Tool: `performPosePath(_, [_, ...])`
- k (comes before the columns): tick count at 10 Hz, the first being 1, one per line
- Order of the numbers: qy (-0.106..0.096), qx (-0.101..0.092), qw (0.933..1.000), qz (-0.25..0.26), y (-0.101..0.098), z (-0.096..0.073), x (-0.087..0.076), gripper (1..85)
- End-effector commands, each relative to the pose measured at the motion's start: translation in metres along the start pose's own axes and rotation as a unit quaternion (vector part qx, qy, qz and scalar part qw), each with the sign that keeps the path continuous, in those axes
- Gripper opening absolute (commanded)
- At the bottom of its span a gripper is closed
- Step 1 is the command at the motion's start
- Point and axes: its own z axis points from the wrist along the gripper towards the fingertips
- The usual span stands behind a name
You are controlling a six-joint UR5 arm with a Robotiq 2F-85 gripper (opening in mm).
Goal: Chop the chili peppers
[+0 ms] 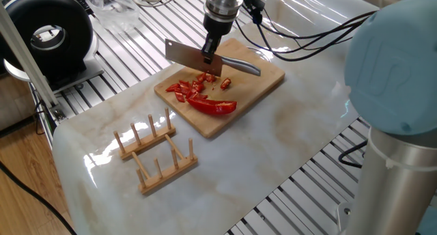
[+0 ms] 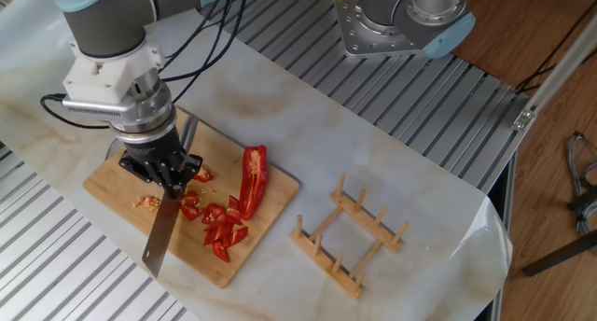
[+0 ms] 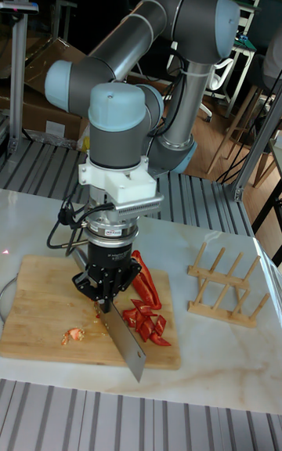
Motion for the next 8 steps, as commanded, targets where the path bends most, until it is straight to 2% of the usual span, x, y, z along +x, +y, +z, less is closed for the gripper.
performPosePath(1, [0.002,0.001,0.9998,0.018,0.012,0.001,-0.012,1.3])
performPosePath(6, [0.014,0.002,0.9993,0.035,0.032,0.005,-0.023,1.3])
performPosePath(8, [0.019,0.009,0.9990,0.040,0.037,0.008,-0.025,1.3])
